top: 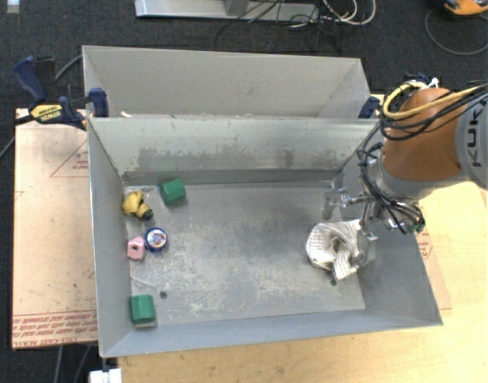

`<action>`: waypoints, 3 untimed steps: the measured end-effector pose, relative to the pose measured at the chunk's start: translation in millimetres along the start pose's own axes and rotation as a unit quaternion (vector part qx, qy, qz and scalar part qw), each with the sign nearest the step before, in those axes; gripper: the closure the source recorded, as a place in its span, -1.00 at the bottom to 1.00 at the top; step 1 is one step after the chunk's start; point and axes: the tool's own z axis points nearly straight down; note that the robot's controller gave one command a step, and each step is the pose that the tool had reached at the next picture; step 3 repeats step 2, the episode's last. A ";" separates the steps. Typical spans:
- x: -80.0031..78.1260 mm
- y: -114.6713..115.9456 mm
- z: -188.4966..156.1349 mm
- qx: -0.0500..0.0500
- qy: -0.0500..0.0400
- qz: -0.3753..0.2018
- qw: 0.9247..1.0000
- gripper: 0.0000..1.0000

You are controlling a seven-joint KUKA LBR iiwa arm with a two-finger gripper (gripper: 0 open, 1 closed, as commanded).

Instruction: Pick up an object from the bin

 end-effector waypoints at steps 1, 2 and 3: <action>-2.4 -3.8 41.6 0.003 -0.005 -0.012 1.000 -1.00; 7.1 -9.7 41.2 0.000 -0.002 0.105 0.994 1.00; 7.1 -9.7 41.2 0.000 -0.002 0.105 0.994 1.00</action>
Offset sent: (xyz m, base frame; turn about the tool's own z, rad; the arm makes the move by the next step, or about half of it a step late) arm -0.0057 -0.0124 -0.0420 0.2138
